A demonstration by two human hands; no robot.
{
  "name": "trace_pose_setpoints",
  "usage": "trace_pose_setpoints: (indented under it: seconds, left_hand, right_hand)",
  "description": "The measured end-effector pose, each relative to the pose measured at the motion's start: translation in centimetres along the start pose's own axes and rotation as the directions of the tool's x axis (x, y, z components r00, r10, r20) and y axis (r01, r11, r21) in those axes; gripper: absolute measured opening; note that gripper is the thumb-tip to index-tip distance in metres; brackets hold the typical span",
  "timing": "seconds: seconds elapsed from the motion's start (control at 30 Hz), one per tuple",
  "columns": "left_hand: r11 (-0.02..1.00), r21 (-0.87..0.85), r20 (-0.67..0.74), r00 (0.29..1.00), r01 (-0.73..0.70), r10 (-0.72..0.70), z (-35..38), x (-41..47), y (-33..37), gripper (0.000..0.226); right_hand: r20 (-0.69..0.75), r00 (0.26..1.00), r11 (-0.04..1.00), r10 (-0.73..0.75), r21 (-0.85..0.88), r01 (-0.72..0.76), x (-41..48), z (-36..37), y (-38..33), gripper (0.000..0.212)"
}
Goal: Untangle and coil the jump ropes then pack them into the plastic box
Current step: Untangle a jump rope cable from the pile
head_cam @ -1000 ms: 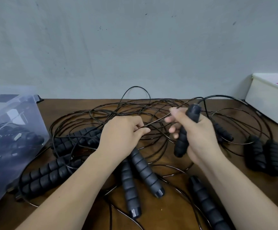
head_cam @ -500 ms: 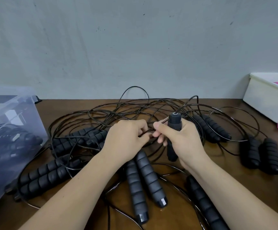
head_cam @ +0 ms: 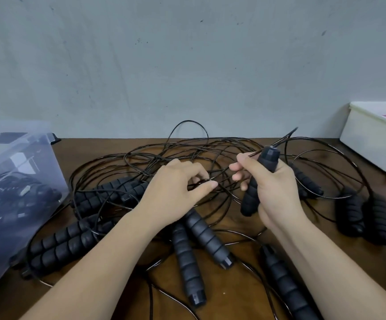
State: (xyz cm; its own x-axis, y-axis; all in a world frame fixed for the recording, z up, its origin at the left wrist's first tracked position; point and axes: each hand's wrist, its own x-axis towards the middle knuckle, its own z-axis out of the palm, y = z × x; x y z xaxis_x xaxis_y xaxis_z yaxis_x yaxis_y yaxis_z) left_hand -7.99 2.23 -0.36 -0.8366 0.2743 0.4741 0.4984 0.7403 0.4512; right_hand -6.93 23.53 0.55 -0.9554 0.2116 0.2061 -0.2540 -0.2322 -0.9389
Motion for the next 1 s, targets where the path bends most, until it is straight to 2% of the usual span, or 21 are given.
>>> trace_pose_setpoints:
  seconds: [0.2, 0.3, 0.4, 0.47, 0.53, 0.57, 0.6, 0.67, 0.73, 0.8, 0.87, 0.93, 1.0]
  left_hand:
    - [0.999, -0.014, 0.066, 0.997, 0.05, -0.049, -1.4, 0.3, -1.1, 0.023]
    - [0.985, -0.156, -0.032, 0.996, 0.076, -0.082, -2.0, 0.5, -0.8, 0.014]
    - [0.983, -0.171, -0.119, 0.989, 0.067, -0.088, -1.9, 0.5, -0.3, 0.007]
    - [0.945, -0.308, -0.123, 0.98, 0.111, -0.156, -1.6, 0.3, 0.5, 0.016]
    - [0.844, -0.505, -0.119, 0.954, 0.18, -0.275, -1.1, 0.1, 1.6, 0.036]
    - [0.834, -0.522, -0.159, 0.94, 0.18, -0.303, -0.8, -0.1, 2.0, 0.047]
    - [0.879, -0.448, -0.23, 0.93, 0.161, -0.287, -0.5, -0.2, 2.1, 0.057]
    - [0.986, -0.126, -0.336, 0.93, 0.113, -0.149, -0.2, -0.3, 2.1, 0.066]
    - [0.991, 0.121, -0.34, 0.94, 0.053, -0.009, -0.3, -0.2, 2.1, 0.056]
    - [0.977, 0.201, -0.29, 0.949, -0.07, 0.128, -0.2, -0.2, 2.0, 0.037]
    - [0.963, 0.185, -0.262, 0.934, -0.198, 0.243, 0.3, -0.2, 1.6, 0.017]
    - [0.952, 0.192, -0.284, 0.915, -0.239, 0.287, 0.6, -0.2, 1.1, 0.008]
    - [0.946, 0.234, -0.27, 0.92, -0.223, 0.284, 0.5, 0.0, 0.9, 0.009]
  right_hand:
    - [-0.092, 0.996, 0.999, -0.016, 0.026, 0.019, 0.6, -0.7, -0.7, 0.005]
    - [-0.079, 0.997, 1.0, -0.013, -0.004, 0.012, 0.5, -0.5, -0.4, 0.007]
    - [-0.064, 0.998, 1.0, -0.003, -0.022, 0.002, 0.3, -0.2, 0.0, 0.009]
    - [-0.054, 0.999, 1.0, 0.001, -0.024, -0.002, 0.3, -0.2, 0.1, 0.012]
    - [-0.024, 1.0, 0.999, -0.001, -0.033, 0.0, 0.1, 0.0, 0.3, 0.013]
    - [-0.004, 1.0, 0.999, -0.007, -0.041, 0.006, 0.0, 0.1, 0.4, 0.013]
    - [0.016, 1.0, 0.999, -0.016, -0.049, 0.016, -0.1, 0.3, 0.5, 0.013]
    - [0.046, 0.999, 0.998, -0.028, -0.056, 0.03, -0.3, 0.5, 0.8, 0.015]
    - [0.074, 0.997, 0.998, -0.029, -0.048, 0.033, -0.5, 0.7, 0.9, 0.016]
    - [0.105, 0.994, 0.998, -0.032, -0.047, 0.037, -0.7, 0.8, 1.0, 0.015]
    - [0.122, 0.992, 0.998, -0.036, -0.048, 0.042, -0.8, 0.9, 0.9, 0.014]
    - [0.134, 0.99, 0.998, -0.038, -0.048, 0.045, -0.7, 0.8, 0.9, 0.013]
    - [0.147, 0.988, 0.998, -0.036, -0.048, 0.043, -0.8, 0.8, 0.9, 0.012]
